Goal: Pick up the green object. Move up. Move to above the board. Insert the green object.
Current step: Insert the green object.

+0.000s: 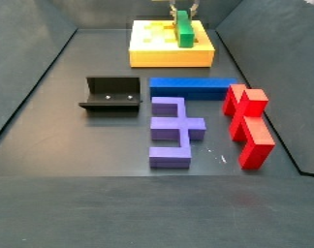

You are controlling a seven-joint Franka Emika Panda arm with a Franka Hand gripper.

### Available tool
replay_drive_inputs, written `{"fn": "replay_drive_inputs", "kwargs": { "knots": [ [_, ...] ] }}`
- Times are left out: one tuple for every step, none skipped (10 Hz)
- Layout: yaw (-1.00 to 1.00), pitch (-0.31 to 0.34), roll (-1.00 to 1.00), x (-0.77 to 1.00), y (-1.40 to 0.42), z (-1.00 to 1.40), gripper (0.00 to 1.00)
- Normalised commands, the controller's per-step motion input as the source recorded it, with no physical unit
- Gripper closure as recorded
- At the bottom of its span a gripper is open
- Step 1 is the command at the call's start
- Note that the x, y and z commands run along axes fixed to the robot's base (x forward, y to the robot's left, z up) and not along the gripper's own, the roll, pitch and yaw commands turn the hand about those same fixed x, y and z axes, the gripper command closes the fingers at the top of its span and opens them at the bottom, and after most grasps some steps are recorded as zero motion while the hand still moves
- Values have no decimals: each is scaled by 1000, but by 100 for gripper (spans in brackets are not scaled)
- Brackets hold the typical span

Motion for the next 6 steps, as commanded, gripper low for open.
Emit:
{"fn": "replay_drive_inputs", "kwargs": {
  "knots": [
    [0, 0, 91, 257, 0, -317, 100],
    [0, 0, 97, 231, 0, -340, 100],
    [0, 0, 90, 126, 17, -357, 100],
    [0, 0, 91, 31, 49, -383, 100],
    [0, 0, 117, 37, 20, -371, 100],
    [0, 0, 0, 0, 0, 0, 100]
  ]
}}
